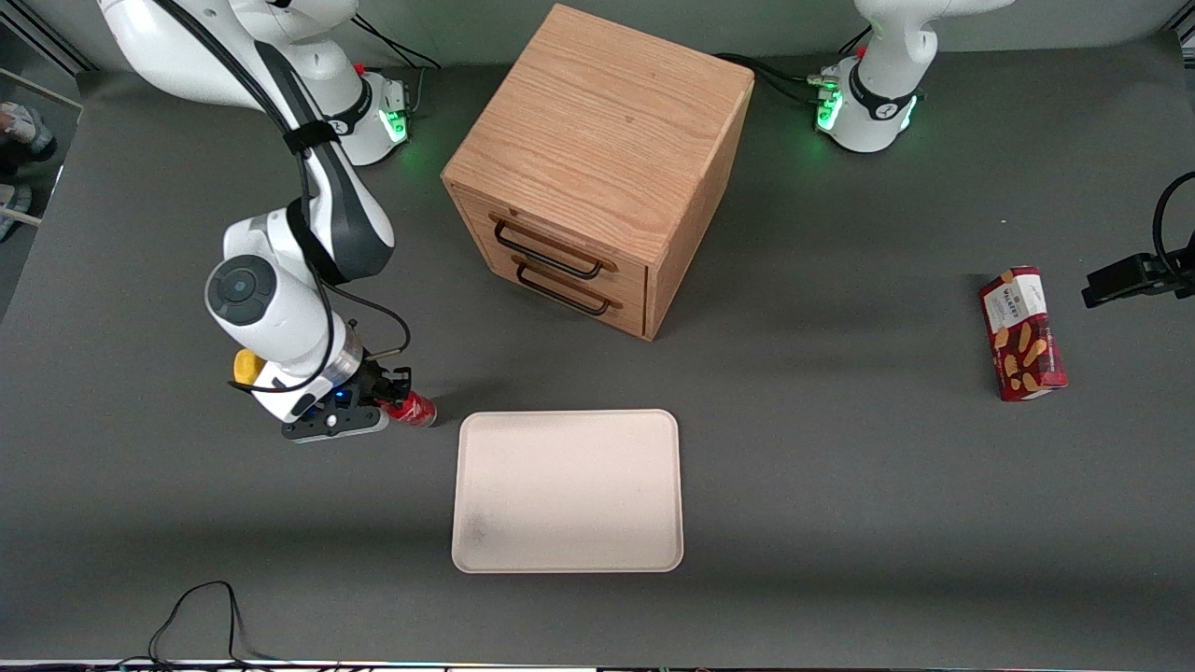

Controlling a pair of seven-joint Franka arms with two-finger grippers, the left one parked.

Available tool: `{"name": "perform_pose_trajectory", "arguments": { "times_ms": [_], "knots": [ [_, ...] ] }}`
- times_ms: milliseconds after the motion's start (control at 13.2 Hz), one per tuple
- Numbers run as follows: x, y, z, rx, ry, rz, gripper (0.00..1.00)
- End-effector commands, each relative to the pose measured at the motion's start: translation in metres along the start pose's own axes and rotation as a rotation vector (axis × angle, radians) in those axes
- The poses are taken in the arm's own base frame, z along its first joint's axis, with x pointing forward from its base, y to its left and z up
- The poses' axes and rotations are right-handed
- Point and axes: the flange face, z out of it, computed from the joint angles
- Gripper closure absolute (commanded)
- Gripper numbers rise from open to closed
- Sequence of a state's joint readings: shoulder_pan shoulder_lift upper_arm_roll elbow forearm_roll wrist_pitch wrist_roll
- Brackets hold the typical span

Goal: Place coke bottle on tray
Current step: 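Lift the red bottle up off the table with the right gripper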

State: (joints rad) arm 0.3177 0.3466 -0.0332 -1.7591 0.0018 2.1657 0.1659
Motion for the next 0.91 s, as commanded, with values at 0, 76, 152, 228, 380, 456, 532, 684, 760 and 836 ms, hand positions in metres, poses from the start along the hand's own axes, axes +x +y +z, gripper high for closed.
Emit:
{"name": "perform_pose_trajectory", "arguments": {
  "times_ms": [0, 76, 152, 228, 380, 456, 532, 684, 760, 836],
  "knots": [
    [0.016, 0.003, -0.074, -0.01, -0.027, 0.014, 1.0],
    [0.018, 0.004, -0.097, -0.016, -0.037, 0.012, 1.0],
    [0.018, 0.005, -0.118, -0.018, -0.052, 0.014, 1.0],
    [0.018, 0.005, -0.139, -0.022, -0.062, 0.012, 1.0],
    [0.014, 0.005, -0.181, -0.022, -0.076, 0.004, 1.0],
    [0.012, 0.006, -0.195, -0.021, -0.086, 0.003, 1.0],
    [0.011, 0.007, -0.205, -0.02, -0.08, 0.004, 1.0],
    [0.015, 0.004, -0.212, -0.015, -0.06, 0.0, 1.0],
    [0.018, -0.001, -0.222, -0.009, -0.035, -0.006, 1.0],
    [0.027, -0.008, -0.223, -0.004, -0.017, -0.015, 1.0]
  ]
}}
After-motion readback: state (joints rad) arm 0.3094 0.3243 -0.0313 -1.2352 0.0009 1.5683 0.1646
